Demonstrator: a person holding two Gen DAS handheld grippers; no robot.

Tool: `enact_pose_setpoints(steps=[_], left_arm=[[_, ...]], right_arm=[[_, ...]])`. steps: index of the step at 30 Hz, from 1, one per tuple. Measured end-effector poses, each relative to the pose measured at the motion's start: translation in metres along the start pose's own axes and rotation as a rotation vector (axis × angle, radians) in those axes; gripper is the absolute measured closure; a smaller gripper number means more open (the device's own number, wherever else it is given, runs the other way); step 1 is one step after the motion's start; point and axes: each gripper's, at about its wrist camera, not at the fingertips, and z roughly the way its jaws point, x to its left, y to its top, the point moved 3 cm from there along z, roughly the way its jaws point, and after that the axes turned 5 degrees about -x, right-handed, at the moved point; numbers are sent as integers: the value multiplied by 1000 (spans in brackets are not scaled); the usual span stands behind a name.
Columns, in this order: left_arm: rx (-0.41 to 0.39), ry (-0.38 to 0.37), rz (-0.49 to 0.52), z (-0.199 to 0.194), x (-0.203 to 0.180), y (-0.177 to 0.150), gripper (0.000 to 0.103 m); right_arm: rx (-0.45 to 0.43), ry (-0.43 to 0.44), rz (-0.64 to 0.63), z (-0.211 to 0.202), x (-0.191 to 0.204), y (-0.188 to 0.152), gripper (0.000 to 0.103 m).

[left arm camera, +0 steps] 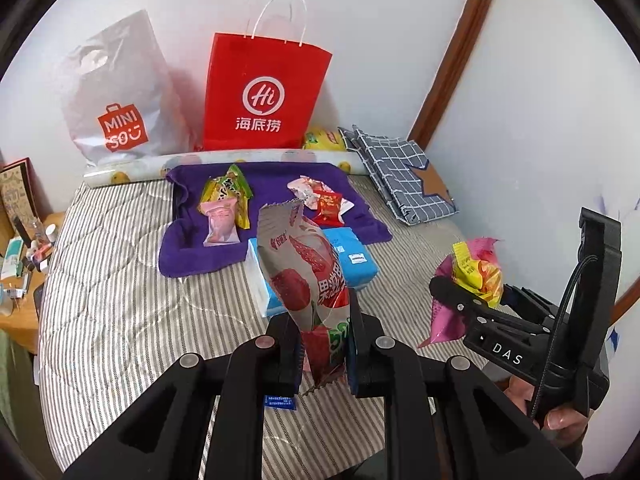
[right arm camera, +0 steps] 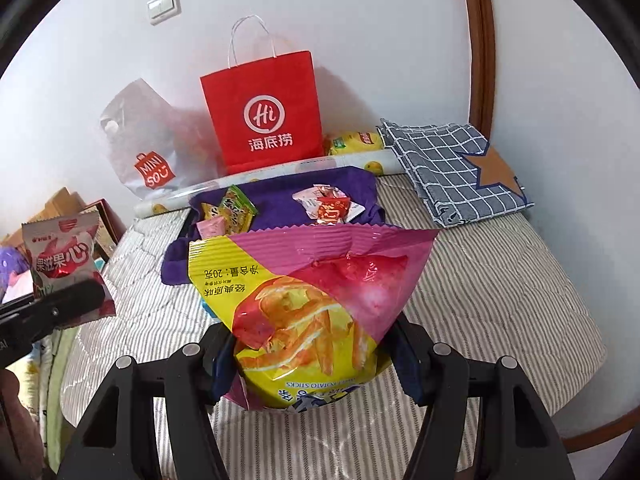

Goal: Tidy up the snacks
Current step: 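Carry the red-and-white packet and chip bag over the purple towel with both tools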

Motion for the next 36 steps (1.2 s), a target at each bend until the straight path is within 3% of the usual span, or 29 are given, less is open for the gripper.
enact_pose_setpoints(steps=[7, 28, 36], left_arm=[[-5, 5, -1, 5, 0, 7, 87], [-28, -23, 43, 25, -3, 46, 87], [-37, 7, 12, 45, 17, 66, 87]], right_arm=[[-35, 10, -15, -4, 2, 7, 41], [-12, -8, -48, 14, 2, 30, 41], [-19, 17, -72, 38, 7, 55, 41]])
